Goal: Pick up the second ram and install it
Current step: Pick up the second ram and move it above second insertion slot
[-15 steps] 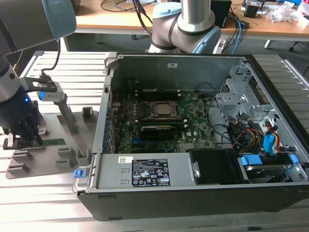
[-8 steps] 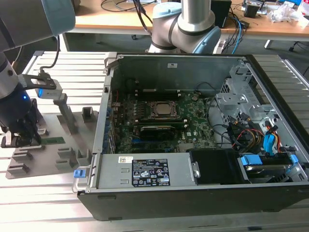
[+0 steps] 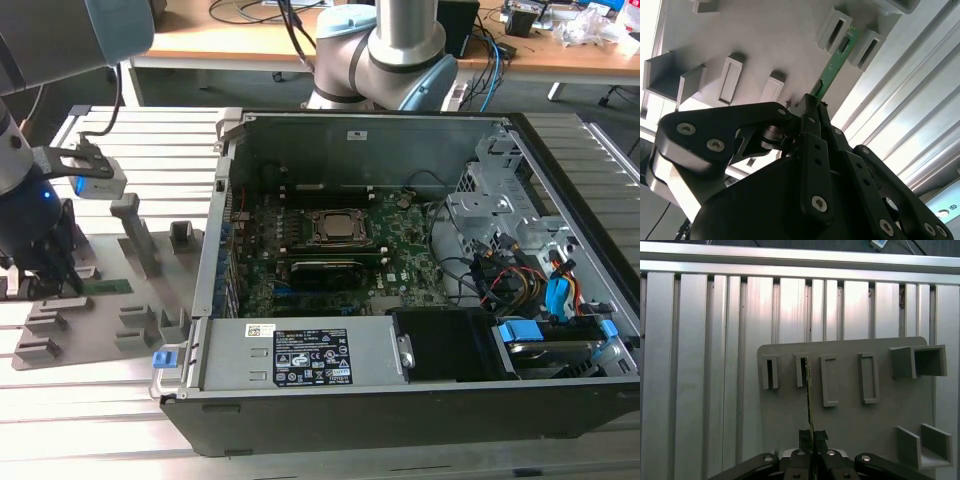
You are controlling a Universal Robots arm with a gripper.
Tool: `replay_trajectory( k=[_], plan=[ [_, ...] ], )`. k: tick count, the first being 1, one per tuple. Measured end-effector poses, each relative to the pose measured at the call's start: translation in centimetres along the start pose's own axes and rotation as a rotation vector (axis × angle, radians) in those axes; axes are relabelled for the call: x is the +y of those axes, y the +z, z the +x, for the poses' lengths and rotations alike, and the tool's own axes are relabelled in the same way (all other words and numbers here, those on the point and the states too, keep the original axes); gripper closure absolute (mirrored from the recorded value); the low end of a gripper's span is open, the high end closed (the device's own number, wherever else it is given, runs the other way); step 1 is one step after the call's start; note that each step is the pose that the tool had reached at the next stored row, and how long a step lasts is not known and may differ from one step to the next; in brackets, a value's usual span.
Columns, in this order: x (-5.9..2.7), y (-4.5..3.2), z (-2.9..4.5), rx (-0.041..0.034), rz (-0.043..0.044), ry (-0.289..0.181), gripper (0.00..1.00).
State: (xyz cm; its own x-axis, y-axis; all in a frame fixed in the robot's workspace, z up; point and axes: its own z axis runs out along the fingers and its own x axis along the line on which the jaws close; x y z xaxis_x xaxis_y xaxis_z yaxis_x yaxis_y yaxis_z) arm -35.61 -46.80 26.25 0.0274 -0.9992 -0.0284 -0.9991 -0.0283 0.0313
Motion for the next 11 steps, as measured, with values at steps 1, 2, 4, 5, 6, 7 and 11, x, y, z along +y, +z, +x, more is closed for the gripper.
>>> replay_trajectory(
  k=[1, 2, 4, 5, 6, 7, 11],
  plan=[
    [0.0, -0.12, 0.0, 0.0, 0.0, 0.0, 0.86],
    [0.0, -0.18, -0.01, 0.0, 0.0001, 0.0, 0.86],
    [0.01, -0.38, -0.01, 0.0, 0.0, 0.0, 0.86],
    [0.01, -0.48, -0.01, 0.0, 0.0001, 0.0, 0.86],
    [0.02, -0.61, -0.02, 0.0, 0.0001, 0.0, 0.86],
    [0.02, -0.73, -0.02, 0.0, 0.0, 0.0, 0.86],
    [0.04, -1.19, -0.03, 0.0, 0.0001, 0.0, 0.86]
  ],
)
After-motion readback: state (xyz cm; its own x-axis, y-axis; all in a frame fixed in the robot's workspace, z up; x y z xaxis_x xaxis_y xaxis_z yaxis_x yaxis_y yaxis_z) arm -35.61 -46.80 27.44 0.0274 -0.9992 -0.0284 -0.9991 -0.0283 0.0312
